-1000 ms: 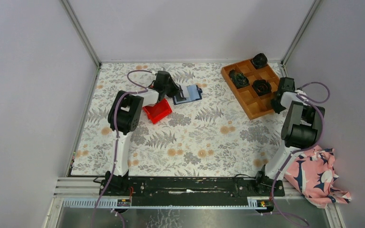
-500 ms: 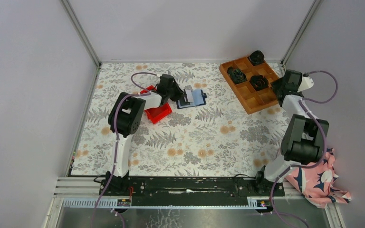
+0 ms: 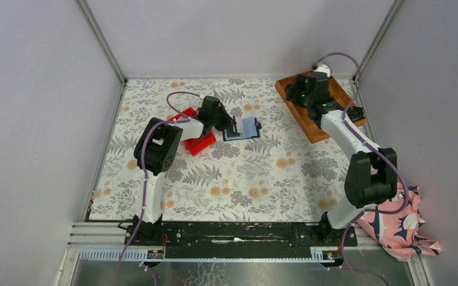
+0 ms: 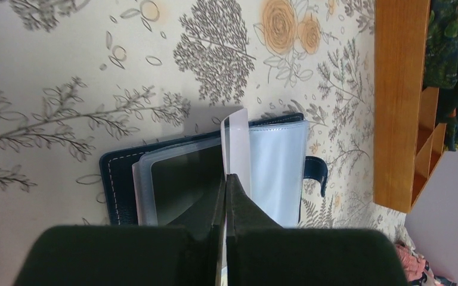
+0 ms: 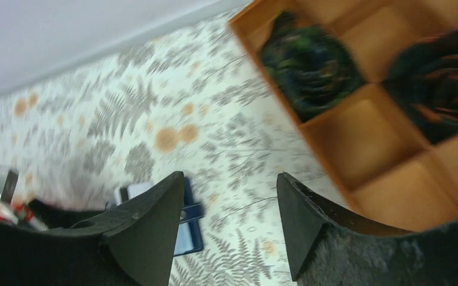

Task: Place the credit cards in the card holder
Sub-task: Insert the credit card into the card holder.

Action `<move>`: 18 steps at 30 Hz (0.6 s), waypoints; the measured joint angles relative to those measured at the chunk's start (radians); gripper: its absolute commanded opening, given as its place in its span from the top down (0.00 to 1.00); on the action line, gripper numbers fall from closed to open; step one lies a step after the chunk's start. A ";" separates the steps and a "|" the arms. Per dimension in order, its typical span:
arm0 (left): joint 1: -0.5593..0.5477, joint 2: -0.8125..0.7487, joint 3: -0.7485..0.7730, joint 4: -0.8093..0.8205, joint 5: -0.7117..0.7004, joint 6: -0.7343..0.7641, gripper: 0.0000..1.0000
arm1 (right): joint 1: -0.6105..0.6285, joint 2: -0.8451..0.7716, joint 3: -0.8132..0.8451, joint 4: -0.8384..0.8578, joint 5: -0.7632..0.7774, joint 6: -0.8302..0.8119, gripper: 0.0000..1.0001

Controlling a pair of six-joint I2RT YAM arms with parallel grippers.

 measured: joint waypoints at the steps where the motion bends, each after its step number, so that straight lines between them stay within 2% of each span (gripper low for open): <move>1: -0.005 -0.003 -0.003 0.000 0.000 0.003 1.00 | 0.036 0.026 0.022 -0.009 -0.014 -0.026 0.35; 7: -0.035 -0.022 -0.023 -0.006 0.000 0.011 1.00 | 0.185 0.183 0.060 -0.041 -0.080 -0.112 0.37; 12: -0.057 -0.032 -0.038 -0.008 -0.001 0.015 1.00 | 0.274 0.270 0.058 -0.072 -0.108 -0.143 0.48; 18: -0.079 -0.043 -0.050 -0.010 -0.009 0.016 1.00 | 0.348 0.290 0.043 -0.071 -0.109 -0.160 0.61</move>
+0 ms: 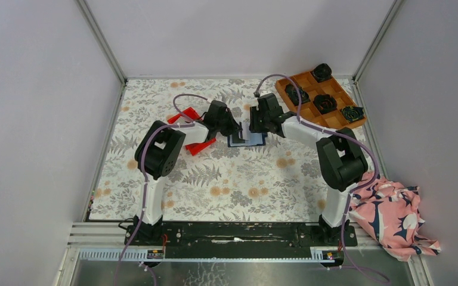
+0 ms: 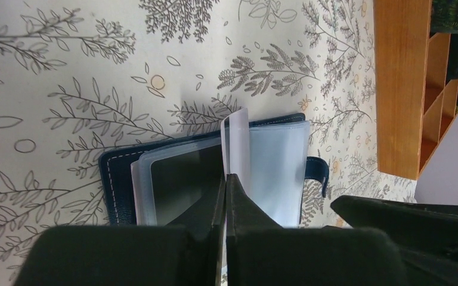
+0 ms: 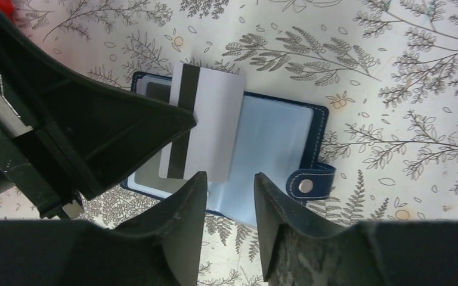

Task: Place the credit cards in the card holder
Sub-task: Insert the credit card into the card holder.

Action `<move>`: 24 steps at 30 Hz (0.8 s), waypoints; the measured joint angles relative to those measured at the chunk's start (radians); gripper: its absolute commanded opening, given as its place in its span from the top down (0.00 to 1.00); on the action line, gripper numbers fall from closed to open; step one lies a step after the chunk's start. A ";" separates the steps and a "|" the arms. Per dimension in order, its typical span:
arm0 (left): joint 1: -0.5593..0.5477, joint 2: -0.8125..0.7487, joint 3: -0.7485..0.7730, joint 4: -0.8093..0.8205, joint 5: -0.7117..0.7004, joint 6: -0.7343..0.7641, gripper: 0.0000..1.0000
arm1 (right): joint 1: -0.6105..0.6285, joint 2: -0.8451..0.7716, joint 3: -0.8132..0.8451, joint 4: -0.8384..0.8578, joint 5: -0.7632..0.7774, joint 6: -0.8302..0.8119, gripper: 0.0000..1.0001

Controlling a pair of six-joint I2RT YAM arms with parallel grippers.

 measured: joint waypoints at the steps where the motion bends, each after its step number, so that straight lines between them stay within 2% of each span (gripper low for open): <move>1: -0.004 -0.002 -0.003 0.000 -0.001 0.001 1.00 | 0.007 0.001 -0.002 0.002 0.000 -0.002 0.64; 7: -0.015 -0.015 -0.011 -0.005 -0.008 0.008 1.00 | 0.013 0.018 -0.013 0.003 0.001 -0.003 0.71; 14: -0.018 -0.025 -0.011 -0.025 -0.014 0.014 0.96 | 0.013 0.100 -0.017 0.008 0.003 0.005 0.73; 24: -0.015 -0.056 -0.018 -0.073 -0.018 0.021 0.96 | 0.013 0.102 -0.030 0.045 0.037 0.068 0.75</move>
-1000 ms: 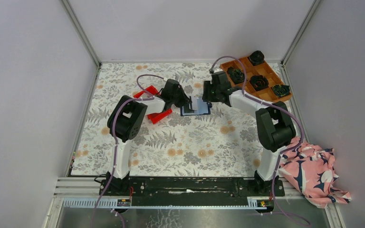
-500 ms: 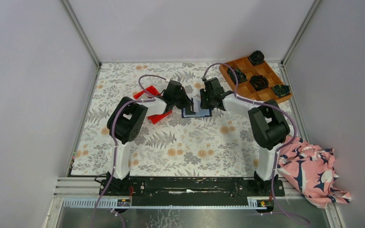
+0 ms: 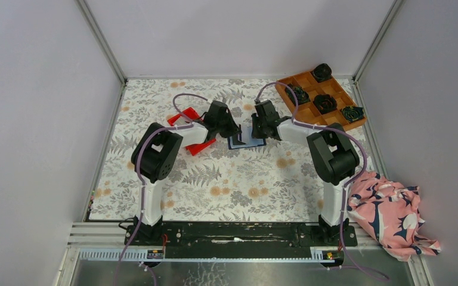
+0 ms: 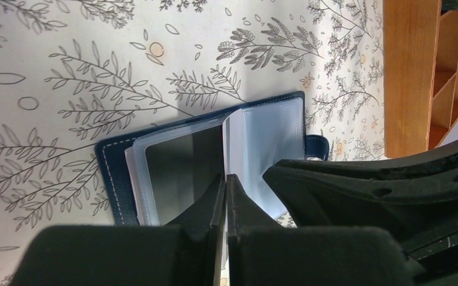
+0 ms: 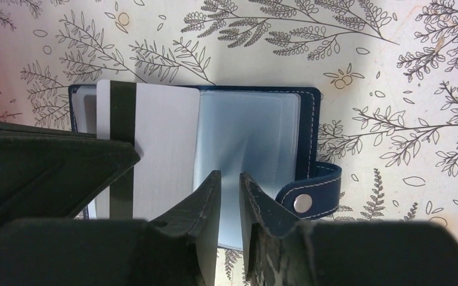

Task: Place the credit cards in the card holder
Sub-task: Insert the credit card into the card holder.

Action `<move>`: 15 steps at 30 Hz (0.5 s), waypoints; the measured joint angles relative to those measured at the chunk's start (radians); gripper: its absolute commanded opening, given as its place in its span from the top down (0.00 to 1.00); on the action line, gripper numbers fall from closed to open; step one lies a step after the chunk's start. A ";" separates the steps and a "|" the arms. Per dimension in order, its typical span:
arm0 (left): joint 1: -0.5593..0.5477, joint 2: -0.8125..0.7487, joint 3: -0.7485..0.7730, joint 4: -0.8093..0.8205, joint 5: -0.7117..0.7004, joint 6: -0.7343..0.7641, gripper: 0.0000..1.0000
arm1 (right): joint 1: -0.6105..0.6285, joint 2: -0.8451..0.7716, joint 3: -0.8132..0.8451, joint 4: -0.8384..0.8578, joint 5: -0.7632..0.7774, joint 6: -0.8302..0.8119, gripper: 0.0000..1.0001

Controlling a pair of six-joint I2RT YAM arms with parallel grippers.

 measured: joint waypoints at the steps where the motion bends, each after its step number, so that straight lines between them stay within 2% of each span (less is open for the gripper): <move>1: 0.002 -0.004 -0.004 -0.003 0.000 0.000 0.96 | 0.000 0.000 -0.002 0.005 0.003 0.005 0.75; 15: 0.018 -0.011 -0.052 0.043 0.037 -0.027 1.00 | 0.000 -0.007 -0.025 0.038 0.007 0.021 0.76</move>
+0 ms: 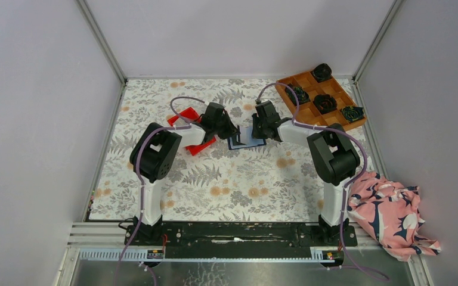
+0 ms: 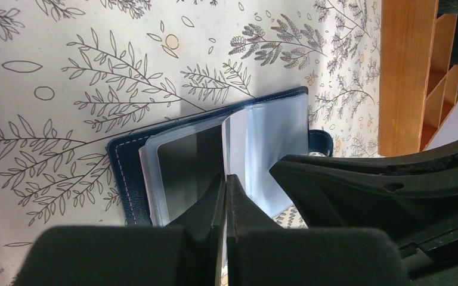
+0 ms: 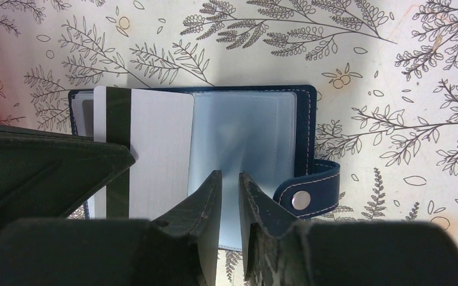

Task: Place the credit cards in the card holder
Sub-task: Insert the credit card into the card holder.

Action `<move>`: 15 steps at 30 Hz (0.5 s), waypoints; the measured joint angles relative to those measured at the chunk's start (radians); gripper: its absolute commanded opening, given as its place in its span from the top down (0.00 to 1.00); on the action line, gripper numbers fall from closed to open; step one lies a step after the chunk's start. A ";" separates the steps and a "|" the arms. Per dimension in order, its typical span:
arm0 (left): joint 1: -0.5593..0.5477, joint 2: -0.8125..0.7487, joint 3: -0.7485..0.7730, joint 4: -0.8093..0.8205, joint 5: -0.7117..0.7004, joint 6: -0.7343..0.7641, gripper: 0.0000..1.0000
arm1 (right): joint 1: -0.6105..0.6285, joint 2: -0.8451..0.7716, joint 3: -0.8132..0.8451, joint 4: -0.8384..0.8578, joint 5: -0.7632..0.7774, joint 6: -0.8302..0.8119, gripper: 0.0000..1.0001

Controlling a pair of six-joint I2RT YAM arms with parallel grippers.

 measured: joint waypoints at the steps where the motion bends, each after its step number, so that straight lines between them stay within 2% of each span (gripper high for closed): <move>1: 0.000 0.000 -0.003 0.005 0.003 -0.006 1.00 | 0.000 -0.001 -0.002 0.002 0.000 0.000 0.76; 15: -0.007 0.000 -0.112 0.175 0.001 -0.137 1.00 | 0.000 -0.003 -0.010 0.014 0.000 0.001 0.77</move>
